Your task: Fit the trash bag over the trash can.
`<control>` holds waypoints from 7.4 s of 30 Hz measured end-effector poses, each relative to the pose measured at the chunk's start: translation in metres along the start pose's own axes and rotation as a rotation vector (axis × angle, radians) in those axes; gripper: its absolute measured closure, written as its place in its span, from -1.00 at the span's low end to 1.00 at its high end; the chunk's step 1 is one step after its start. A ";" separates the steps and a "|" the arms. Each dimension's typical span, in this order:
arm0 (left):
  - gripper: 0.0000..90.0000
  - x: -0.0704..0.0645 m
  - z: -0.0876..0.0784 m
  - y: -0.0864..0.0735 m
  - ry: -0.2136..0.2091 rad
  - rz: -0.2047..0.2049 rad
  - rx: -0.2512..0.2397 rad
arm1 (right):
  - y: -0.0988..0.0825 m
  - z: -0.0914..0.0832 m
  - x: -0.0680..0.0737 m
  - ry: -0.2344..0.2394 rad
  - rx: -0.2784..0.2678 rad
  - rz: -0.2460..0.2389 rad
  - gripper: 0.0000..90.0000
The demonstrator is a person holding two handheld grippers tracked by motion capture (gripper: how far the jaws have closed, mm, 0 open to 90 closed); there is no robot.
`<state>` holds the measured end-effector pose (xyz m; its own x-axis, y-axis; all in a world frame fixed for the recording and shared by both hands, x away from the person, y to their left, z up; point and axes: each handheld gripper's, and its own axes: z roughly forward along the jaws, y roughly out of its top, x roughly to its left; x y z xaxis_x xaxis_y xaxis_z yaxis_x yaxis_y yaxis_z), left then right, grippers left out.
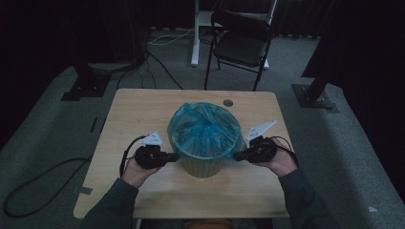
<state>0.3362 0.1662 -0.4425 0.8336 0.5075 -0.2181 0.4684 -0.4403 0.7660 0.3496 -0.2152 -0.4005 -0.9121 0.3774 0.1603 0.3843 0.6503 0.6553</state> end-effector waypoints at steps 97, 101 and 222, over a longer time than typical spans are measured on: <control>0.98 0.062 -0.020 0.069 0.275 -0.240 -0.234 | 0.032 -0.029 -0.047 -0.263 -0.186 0.164 1.00; 0.98 0.068 -0.013 0.062 0.276 -0.259 -0.203 | 0.029 -0.025 -0.049 -0.287 -0.144 0.178 1.00; 0.53 0.031 -0.022 0.078 0.190 -0.053 -0.264 | 0.015 -0.041 -0.038 -0.342 -0.175 0.192 0.48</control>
<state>0.3918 0.1638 -0.3758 0.7290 0.6644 -0.1645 0.3971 -0.2148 0.8923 0.3840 -0.2472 -0.3664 -0.7151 0.6967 0.0573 0.4858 0.4363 0.7574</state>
